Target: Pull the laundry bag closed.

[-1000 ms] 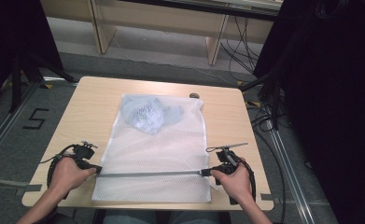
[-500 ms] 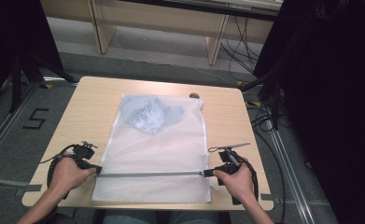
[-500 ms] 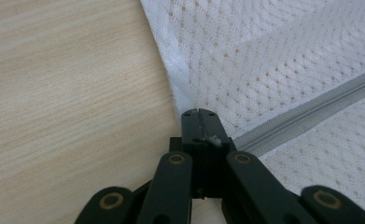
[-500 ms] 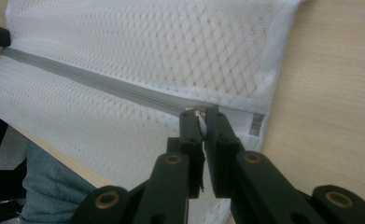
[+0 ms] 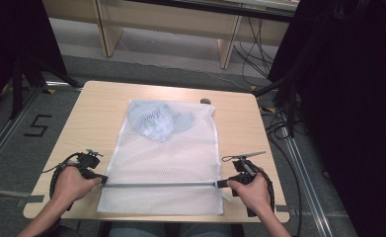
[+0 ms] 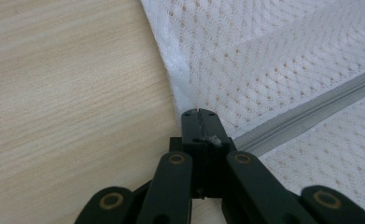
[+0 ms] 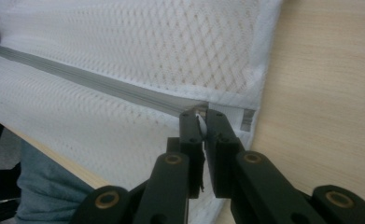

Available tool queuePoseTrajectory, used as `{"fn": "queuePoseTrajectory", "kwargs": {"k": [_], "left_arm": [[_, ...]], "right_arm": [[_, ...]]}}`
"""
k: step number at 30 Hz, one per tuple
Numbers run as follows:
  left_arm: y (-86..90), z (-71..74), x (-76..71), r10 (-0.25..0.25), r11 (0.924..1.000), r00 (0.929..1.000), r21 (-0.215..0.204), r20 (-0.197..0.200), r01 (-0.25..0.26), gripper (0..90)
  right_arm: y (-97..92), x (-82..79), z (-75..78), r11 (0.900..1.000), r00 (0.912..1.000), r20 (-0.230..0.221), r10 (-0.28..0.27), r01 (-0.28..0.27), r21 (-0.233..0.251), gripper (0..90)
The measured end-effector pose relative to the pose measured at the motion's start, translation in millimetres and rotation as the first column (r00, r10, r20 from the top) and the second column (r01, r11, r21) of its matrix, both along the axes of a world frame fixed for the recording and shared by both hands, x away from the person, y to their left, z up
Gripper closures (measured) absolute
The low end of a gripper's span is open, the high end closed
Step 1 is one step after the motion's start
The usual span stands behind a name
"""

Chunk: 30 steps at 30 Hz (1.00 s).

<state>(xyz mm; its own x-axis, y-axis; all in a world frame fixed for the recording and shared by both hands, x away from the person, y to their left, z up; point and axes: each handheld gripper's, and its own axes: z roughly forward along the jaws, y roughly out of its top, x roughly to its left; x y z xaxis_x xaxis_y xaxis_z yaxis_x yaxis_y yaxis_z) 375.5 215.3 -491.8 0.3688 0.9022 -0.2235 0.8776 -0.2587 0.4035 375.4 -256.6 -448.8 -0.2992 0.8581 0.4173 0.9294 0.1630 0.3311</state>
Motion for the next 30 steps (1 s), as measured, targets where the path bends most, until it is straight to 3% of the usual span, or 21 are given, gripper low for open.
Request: {"fn": "queuePoseTrajectory", "kwargs": {"k": [1, 2, 7, 8, 9, 11, 12, 13, 14, 17, 18, 20, 21, 24, 25, 26, 28, 29, 30], "left_arm": [[0.0, 0.0, 0.0, 0.000, 1.0000, 1.0000, 0.000, 0.000, 0.000, 89.9], [1.1, 0.3, 0.3, -0.011, 0.9999, 0.9999, 0.007, -0.003, 0.011, 89.9], [0.3, 0.0, 0.0, -0.003, 1.0000, 1.0000, 0.001, 0.001, 0.003, 89.9], [0.1, -0.1, 0.0, 0.000, 1.0000, 1.0000, -0.002, 0.001, 0.000, 89.9], [1.2, 0.3, 0.2, -0.014, 0.9999, 0.9999, 0.007, -0.003, 0.014, 89.9], [0.1, -0.2, -0.1, -0.001, 1.0000, 1.0000, -0.001, 0.003, 0.001, 89.9], [1.0, 0.3, 0.1, -0.011, 0.9999, 0.9999, 0.007, -0.001, 0.011, 89.8], [1.2, 0.3, 0.1, -0.012, 0.9999, 0.9999, 0.007, -0.002, 0.012, 89.9], [1.2, 0.3, 0.1, -0.012, 0.9999, 0.9999, 0.007, -0.002, 0.012, 89.8], [-0.3, -0.5, -0.7, 0.003, 1.0000, 0.9999, 0.000, 0.015, -0.003, 89.8], [-0.2, -0.5, -0.9, 0.000, 1.0000, 0.9999, 0.002, 0.015, 0.000, 89.7], [0.7, 0.0, -1.1, -0.014, 0.9998, 0.9998, 0.012, 0.013, 0.014, 89.6], [0.6, 0.1, -1.2, -0.016, 0.9998, 0.9998, 0.013, 0.014, 0.016, 89.2], [-1.2, 0.5, -2.5, -0.005, 0.9998, 0.9996, 0.018, 0.029, 0.005, 86.7], [-1.0, 1.5, -2.8, -0.010, 0.9996, 0.9995, 0.026, 0.029, 0.009, 85.5], [-0.4, 2.8, -3.1, -0.013, 0.9994, 0.9994, 0.031, 0.031, 0.012, 83.4], [0.9, 4.5, -3.8, -0.004, 0.9999, 0.9982, 0.017, 0.060, 0.003, 81.9], [3.9, 7.5, -2.4, -0.034, 0.9988, 0.9971, 0.037, 0.069, 0.031, 80.6], [5.4, 8.4, -2.7, -0.030, 0.9990, 0.9945, 0.034, 0.101, 0.027, 79.3]], "right_arm": [[-0.4, 0.5, -1.0, 0.9999, 0.9998, 0.015, 0.011, -0.011, -0.002, 86.8], [0.0, 0.3, 0.2, 0.9997, 0.9998, -0.021, -0.008, 0.007, -0.023, 86.7], [-1.6, 2.0, -2.8, 0.9994, 0.9995, -0.029, -0.012, 0.011, -0.033, 86.7], [-0.6, 1.9, -1.7, 0.9994, 0.9978, -0.059, -0.028, 0.027, -0.023, 86.7], [-4.1, 2.8, -3.5, 0.9996, 0.9993, -0.035, 0.012, -0.013, -0.027, 86.7], [-2.5, 3.1, -4.7, 0.9994, 0.9996, -0.027, -0.012, 0.011, -0.031, 86.7], [0.7, 0.4, -1.6, 0.9989, 0.9950, -0.091, -0.039, 0.037, -0.027, 86.6], [-3.2, 2.7, -6.3, 0.9975, 0.9993, -0.035, 0.013, -0.015, -0.069, 86.6], [1.6, 0.9, -3.7, 0.9990, 0.9964, -0.080, -0.028, 0.025, -0.037, 86.4], [1.2, 1.1, -6.0, 0.9994, 0.9970, -0.075, -0.021, 0.018, -0.031, 85.7], [0.5, 0.5, -5.6, 0.9992, 0.9956, -0.092, -0.019, 0.016, -0.036, 84.9], [-3.1, 2.6, -10.0, 0.9996, 1.0000, -0.006, 0.007, -0.007, -0.026, 79.5], [-5.6, 1.8, -8.2, 0.9991, 0.9993, -0.037, 0.007, -0.009, -0.042, 77.7], [-4.2, -0.3, -5.3, 0.9996, 0.9995, -0.018, -0.027, 0.027, -0.004, 75.6], [-7.5, 0.7, -6.2, 0.9997, 0.9998, 0.005, -0.019, 0.019, -0.016, 74.4], [-10.2, 0.9, -5.5, 0.9990, 0.9990, 0.007, -0.043, 0.043, -0.006, 73.5], [-12.7, 0.8, -4.2, 0.9984, 0.9984, -0.003, -0.057, 0.057, -0.002, 73.1], [-16.0, 1.4, -4.8, 0.9989, 0.9990, -0.002, -0.046, 0.046, 0.005, 72.4], [-18.5, 2.1, -5.3, 0.9978, 0.9978, 0.008, -0.066, 0.066, -0.004, 72.0]]}}
